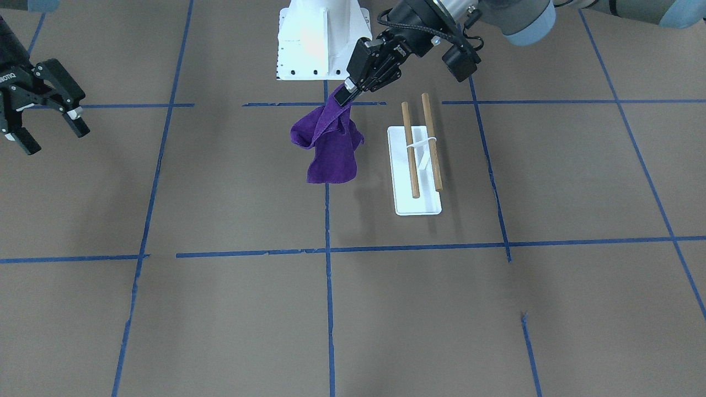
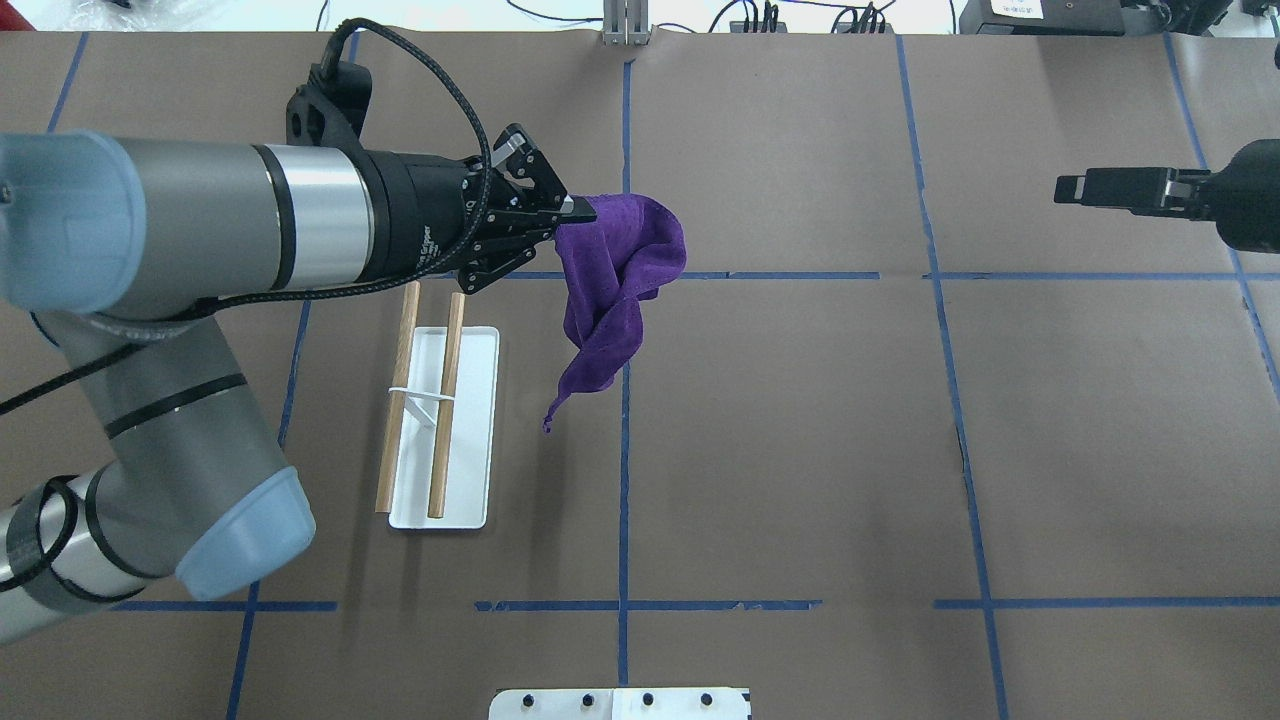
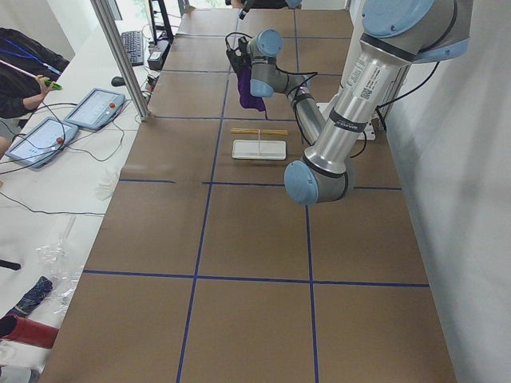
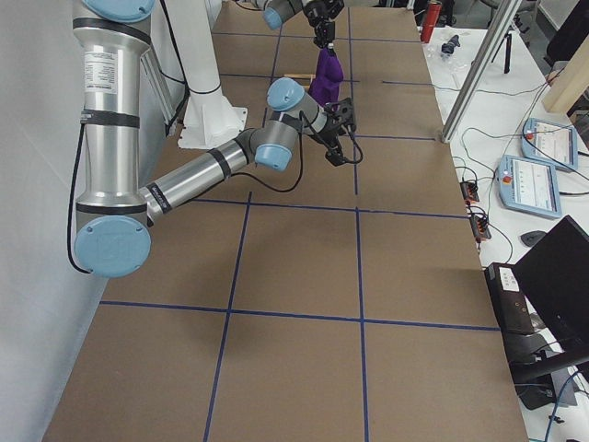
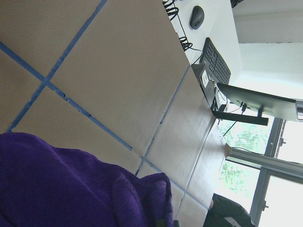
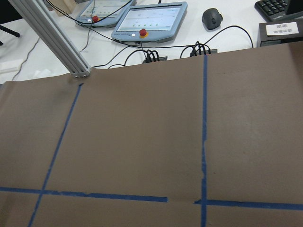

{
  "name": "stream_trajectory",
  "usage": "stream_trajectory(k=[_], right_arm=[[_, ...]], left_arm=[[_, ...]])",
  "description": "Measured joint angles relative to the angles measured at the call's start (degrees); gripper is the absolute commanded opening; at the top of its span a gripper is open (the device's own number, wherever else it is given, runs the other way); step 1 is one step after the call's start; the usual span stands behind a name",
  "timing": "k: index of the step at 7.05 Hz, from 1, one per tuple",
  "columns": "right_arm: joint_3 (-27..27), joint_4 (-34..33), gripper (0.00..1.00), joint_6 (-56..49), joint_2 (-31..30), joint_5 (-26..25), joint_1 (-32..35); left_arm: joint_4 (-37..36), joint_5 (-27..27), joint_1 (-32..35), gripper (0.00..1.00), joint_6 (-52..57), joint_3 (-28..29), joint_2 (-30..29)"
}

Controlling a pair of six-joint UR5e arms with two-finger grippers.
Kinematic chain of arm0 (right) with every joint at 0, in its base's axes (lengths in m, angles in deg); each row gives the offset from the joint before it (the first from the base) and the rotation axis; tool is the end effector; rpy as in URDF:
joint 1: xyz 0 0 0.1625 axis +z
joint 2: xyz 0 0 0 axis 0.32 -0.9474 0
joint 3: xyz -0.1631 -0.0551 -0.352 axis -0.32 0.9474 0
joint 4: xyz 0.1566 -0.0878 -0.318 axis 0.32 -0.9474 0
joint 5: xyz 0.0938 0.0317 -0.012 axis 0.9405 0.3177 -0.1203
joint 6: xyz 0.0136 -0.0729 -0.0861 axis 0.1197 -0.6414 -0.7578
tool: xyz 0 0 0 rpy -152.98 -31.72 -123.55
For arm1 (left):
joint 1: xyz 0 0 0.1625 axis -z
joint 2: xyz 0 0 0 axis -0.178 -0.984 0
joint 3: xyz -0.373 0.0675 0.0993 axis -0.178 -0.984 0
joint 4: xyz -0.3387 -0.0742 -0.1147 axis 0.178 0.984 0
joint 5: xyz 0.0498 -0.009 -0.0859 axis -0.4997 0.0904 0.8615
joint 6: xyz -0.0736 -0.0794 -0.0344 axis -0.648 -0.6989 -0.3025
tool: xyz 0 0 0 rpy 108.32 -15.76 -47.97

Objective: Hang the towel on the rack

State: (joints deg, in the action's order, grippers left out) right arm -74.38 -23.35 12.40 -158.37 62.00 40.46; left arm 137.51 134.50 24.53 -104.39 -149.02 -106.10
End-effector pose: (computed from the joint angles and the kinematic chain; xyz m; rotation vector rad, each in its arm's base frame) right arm -0.1324 -0.3992 0.3527 0.5611 -1.0406 0.2199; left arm 0.3455 -0.3831 0.1154 0.0572 1.6479 -0.6684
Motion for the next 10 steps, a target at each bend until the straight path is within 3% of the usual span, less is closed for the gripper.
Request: stream_trajectory(k=[2,4,6,10], right_arm=[[3.51,-0.06,1.00,-3.08,-2.70,3.39,2.65],[6.36,-2.79,1.00,-9.88,-4.08,4.76,4.69],[6.86,-8.67,1.00,-15.15,-3.74,7.32,6.83],[7.16,-12.38,1.00,-16.07,-3.01,11.02,7.51]], left_arm=[[-13.23,-11.48,-5.96,0.00,7.87,-4.50,0.33],[-20.27,-19.56,-9.53,0.00,13.09,-6.05,1.03],[-23.85,-22.07,-10.17,0.00,16.06,-10.04,5.79],[-24.52,-26.18,-10.41,0.00,19.46,-13.77,19.16]])
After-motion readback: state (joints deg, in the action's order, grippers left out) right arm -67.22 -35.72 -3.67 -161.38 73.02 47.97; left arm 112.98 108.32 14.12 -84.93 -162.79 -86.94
